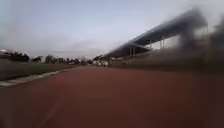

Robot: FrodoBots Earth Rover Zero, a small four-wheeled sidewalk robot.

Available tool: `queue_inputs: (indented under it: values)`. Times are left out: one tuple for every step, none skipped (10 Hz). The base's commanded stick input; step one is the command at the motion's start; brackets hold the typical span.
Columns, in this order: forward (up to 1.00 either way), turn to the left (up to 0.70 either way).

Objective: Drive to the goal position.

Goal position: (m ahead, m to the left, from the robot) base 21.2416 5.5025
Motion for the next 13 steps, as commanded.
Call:
queue_inputs:
  values:
    - [0.70, 0.00]
    - [0.70, 0.00]
    - [0.70, 0.00]
    - [0.70, 0.00]
    - [0.70, 0.00]
    - [0.70, 0.00]
    - [0.70, 0.00]
    - [0.70, 0.00]
    - [0.70, 0.00]
    - [0.70, 0.00]
    - [0.70, 0.00]
    - [0.70, 0.00]
    - [0.70, 0.00]
